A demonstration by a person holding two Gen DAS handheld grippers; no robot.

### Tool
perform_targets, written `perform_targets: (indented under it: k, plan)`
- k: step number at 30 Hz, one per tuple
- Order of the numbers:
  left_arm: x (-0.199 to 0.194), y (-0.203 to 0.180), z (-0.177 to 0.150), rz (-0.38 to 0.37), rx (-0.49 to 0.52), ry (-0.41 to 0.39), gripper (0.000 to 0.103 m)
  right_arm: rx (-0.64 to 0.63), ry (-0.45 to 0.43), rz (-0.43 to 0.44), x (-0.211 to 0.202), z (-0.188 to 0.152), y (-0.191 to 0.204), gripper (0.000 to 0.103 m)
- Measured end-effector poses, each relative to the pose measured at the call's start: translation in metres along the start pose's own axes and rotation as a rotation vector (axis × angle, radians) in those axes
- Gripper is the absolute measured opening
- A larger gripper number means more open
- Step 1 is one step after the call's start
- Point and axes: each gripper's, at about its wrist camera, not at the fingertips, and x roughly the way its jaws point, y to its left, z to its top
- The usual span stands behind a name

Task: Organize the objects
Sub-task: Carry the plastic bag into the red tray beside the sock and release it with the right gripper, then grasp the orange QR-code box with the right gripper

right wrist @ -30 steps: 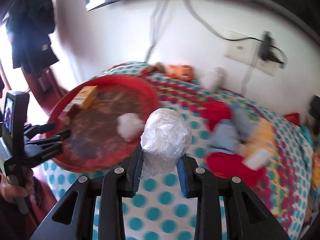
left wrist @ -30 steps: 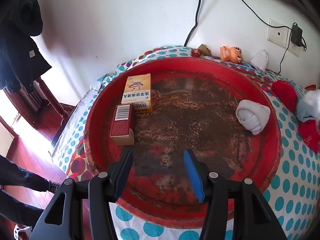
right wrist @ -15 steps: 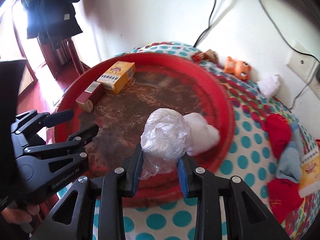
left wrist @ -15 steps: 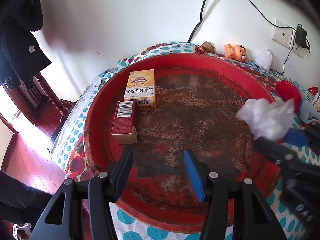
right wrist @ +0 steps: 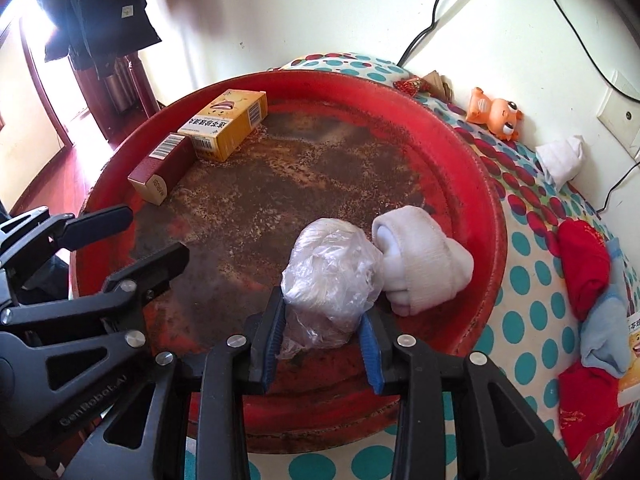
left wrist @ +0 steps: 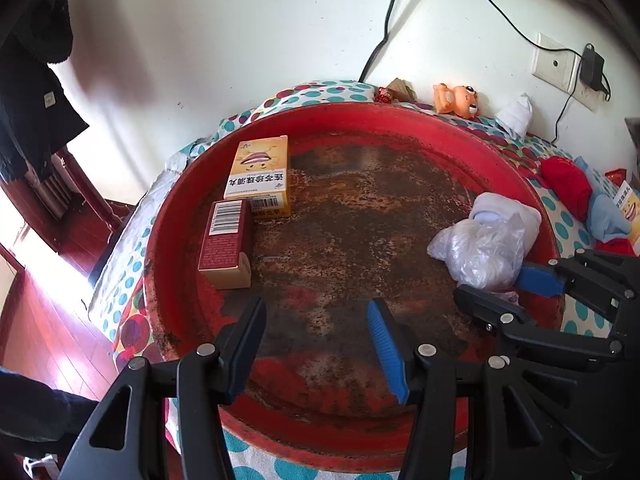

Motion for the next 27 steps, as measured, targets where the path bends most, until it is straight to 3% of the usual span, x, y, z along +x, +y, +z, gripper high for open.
perform_targets:
  k: [3,12,18,25,27]
  plan:
    - [-0.001,0.0,0.0,-0.01,-0.005,-0.007,0.055,0.035,-0.026,0.02,-0.009,-0.003,-0.006,0.046]
    - [-0.003,-0.009,0.0,-0.04,0.011,-0.009,0.055,0.091,-0.109,0.002,-0.053,-0.021,-0.035,0.054]
    - [-0.006,-0.023,-0.002,-0.065,0.04,-0.016,0.055,0.195,-0.161,-0.084,-0.089,-0.043,-0.088,0.054]
    - [-0.012,-0.041,-0.004,-0.094,0.084,-0.029,0.054,0.362,-0.225,-0.284,-0.132,-0.075,-0.17,0.054]
    - [-0.014,-0.045,-0.005,-0.103,0.09,-0.031,0.054,0.427,-0.218,-0.305,-0.134,-0.085,-0.194,0.055]
